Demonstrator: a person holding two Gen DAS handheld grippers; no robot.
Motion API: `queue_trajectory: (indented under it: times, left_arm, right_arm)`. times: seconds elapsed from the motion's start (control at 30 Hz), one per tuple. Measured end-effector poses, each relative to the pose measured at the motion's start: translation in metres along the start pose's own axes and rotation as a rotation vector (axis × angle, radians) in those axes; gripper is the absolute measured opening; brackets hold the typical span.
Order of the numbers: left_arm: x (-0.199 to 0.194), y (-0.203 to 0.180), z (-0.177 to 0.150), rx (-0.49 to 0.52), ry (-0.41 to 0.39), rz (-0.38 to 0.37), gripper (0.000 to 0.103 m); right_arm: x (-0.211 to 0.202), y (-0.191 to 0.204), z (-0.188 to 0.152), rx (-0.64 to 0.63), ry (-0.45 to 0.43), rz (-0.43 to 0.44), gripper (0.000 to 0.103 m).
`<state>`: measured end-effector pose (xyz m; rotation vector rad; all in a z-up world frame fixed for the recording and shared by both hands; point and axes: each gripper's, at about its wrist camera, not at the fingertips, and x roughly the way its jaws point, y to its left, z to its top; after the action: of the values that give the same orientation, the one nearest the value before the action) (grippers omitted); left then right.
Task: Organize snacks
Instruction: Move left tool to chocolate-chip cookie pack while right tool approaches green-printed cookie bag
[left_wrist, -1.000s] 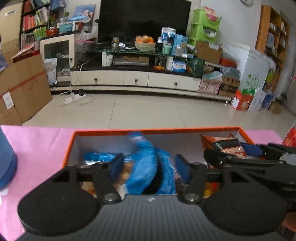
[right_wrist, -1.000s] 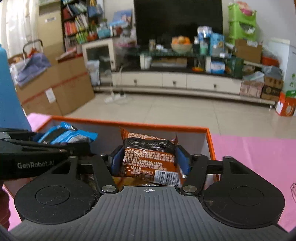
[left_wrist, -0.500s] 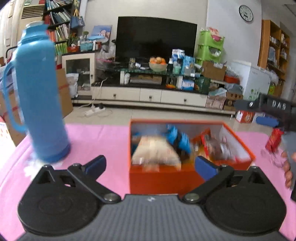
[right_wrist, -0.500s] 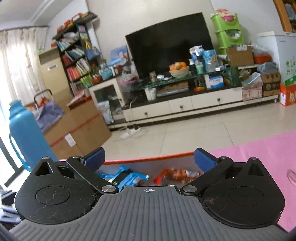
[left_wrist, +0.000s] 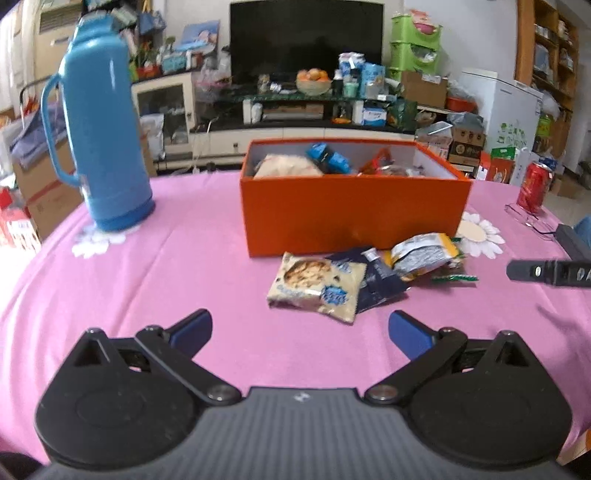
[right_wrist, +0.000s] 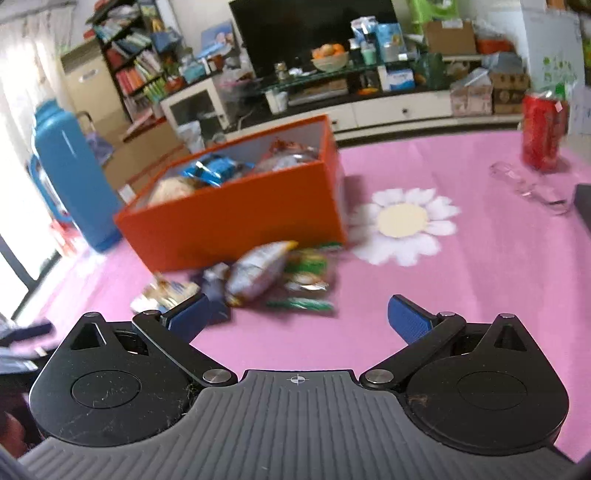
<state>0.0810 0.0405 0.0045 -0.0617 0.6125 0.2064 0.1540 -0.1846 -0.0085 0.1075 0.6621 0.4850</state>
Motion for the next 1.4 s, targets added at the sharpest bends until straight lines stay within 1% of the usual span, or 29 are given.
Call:
queue_trajectory:
  times: [0.1, 0.17, 0.23, 0.33, 0.47, 0.57, 0.67, 0.77, 0.83, 0.9, 0.97, 1.03, 1.1, 1.13, 1.23, 1.33, 1.4]
  left_arm:
    - [-0.009, -0.007, 0.003, 0.03, -0.025, 0.004, 0.101]
    - [-0.012, -0.015, 0.006, 0.045, -0.029, 0.009, 0.101]
    - [-0.012, -0.019, 0.007, 0.057, -0.027, 0.014, 0.101]
    - [-0.007, -0.023, 0.005, 0.074, -0.013, 0.022, 0.101]
    - [0.009, -0.022, -0.001, 0.092, 0.021, 0.046, 0.101]
    - [0.025, -0.021, 0.002, 0.098, 0.042, 0.057, 0.101]
    - [0.038, -0.024, 0.018, 0.083, 0.027, 0.021, 0.101]
    - [0.054, -0.04, 0.046, 0.069, -0.006, -0.053, 0.101]
    - [0.074, -0.053, 0.06, 0.059, -0.001, -0.077, 0.101]
    - [0.1, -0.067, 0.07, 0.056, 0.02, -0.05, 0.101]
    - [0.124, -0.078, 0.078, 0.048, 0.041, -0.005, 0.101]
    - [0.146, -0.087, 0.083, 0.056, 0.072, 0.034, 0.101]
    - [0.163, -0.098, 0.08, 0.102, 0.123, 0.063, 0.101]
    - [0.166, -0.1, 0.077, 0.12, 0.14, 0.065, 0.101]
    - [0.151, -0.104, 0.063, 0.144, 0.131, 0.011, 0.101]
    - [0.132, -0.109, 0.046, 0.159, 0.154, -0.07, 0.1]
    - [0.12, -0.117, 0.031, 0.189, 0.163, -0.093, 0.1]
  right_arm:
    - [-0.009, -0.016, -0.003, -0.02, -0.006, -0.086, 0.094]
    - [-0.015, -0.028, -0.001, 0.016, -0.019, -0.092, 0.094]
    - [-0.019, -0.035, 0.003, 0.071, -0.032, -0.067, 0.094]
    - [-0.018, -0.042, 0.009, 0.168, -0.044, 0.008, 0.094]
    - [-0.005, -0.047, 0.012, 0.266, -0.01, 0.065, 0.094]
    - [0.004, -0.054, 0.01, 0.331, 0.008, 0.105, 0.094]
    - [0.012, -0.063, 0.005, 0.401, 0.028, 0.124, 0.094]
    - [0.02, -0.07, 0.005, 0.43, 0.042, 0.073, 0.094]
    - [0.024, -0.073, 0.007, 0.437, 0.035, 0.051, 0.094]
    - [0.025, -0.074, 0.009, 0.428, 0.026, 0.024, 0.094]
    - [0.026, -0.073, 0.011, 0.41, 0.018, 0.004, 0.094]
    - [0.026, -0.074, 0.011, 0.405, 0.02, 0.012, 0.094]
    - [0.026, -0.076, 0.011, 0.407, 0.026, 0.024, 0.094]
    - [0.026, -0.078, 0.011, 0.41, 0.025, 0.027, 0.094]
    - [0.022, -0.081, 0.012, 0.422, 0.009, 0.038, 0.094]
    - [0.018, -0.082, 0.014, 0.428, -0.008, 0.041, 0.094]
    - [0.018, -0.082, 0.014, 0.43, -0.007, 0.042, 0.094]
